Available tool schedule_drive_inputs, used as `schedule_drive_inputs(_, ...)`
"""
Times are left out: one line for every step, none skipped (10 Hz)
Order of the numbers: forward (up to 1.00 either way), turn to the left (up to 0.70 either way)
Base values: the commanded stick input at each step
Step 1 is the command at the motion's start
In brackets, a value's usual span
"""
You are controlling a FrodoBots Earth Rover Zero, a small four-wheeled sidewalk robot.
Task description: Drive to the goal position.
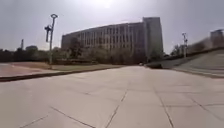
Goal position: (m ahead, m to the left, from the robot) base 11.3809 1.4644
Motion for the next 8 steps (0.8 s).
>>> schedule_drive_inputs(0.7, -0.35)
schedule_drive_inputs(0.7, -0.16)
schedule_drive_inputs(0.7, 0.0)
schedule_drive_inputs(0.7, 0.0)
schedule_drive_inputs(0.7, 0.0)
schedule_drive_inputs(0.7, 0.0)
schedule_drive_inputs(0.7, 0.0)
schedule_drive_inputs(0.7, 0.0)
